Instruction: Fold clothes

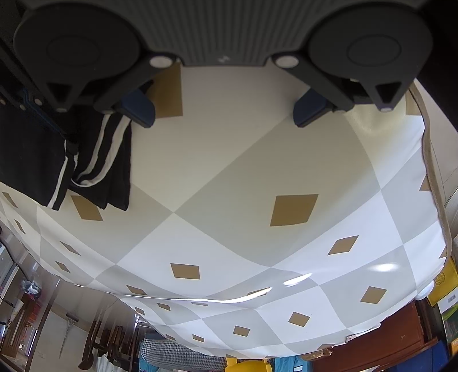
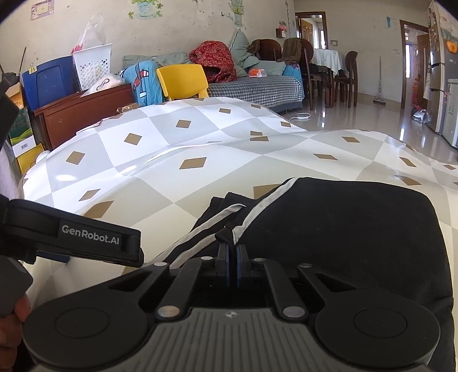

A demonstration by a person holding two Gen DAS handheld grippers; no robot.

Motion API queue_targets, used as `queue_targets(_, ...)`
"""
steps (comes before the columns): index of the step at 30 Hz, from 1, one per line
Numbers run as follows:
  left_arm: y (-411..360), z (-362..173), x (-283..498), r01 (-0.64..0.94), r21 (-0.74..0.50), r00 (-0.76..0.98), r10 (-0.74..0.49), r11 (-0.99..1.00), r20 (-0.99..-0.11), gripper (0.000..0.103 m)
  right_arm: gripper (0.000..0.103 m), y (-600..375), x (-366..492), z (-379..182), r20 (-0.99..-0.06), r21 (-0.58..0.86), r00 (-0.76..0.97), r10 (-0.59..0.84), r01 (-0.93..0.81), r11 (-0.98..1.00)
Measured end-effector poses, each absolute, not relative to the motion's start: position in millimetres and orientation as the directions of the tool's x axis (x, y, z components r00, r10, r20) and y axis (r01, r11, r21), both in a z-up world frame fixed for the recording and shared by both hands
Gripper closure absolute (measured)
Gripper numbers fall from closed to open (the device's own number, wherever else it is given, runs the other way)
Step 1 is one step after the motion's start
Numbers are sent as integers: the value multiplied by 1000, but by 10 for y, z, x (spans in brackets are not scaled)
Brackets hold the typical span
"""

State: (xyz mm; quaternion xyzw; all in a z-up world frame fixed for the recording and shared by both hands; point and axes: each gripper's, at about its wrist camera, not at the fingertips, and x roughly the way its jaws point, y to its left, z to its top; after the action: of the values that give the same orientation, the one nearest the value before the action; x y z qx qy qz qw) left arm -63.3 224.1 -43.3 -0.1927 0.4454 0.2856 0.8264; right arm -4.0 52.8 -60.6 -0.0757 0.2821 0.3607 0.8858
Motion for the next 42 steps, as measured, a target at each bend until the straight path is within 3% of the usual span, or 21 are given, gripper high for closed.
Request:
queue_targets(23, 2186, -463, -621, -628, -29, 436, 321, 778, -841, 0, 100, 237, 29, -102, -401, 379, 452, 797, -710, 593)
queue_targets(32, 2173, -464, -634, -619, -28, 443, 320, 785, -838, 0, 99, 357, 109, -263, -421, 479, 373, 827, -683, 552)
queue_targets(42, 2176, -457, -665, -617, -25, 436, 316, 786, -843, 0, 95, 441, 230, -604, -526, 534, 312, 791, -602, 593)
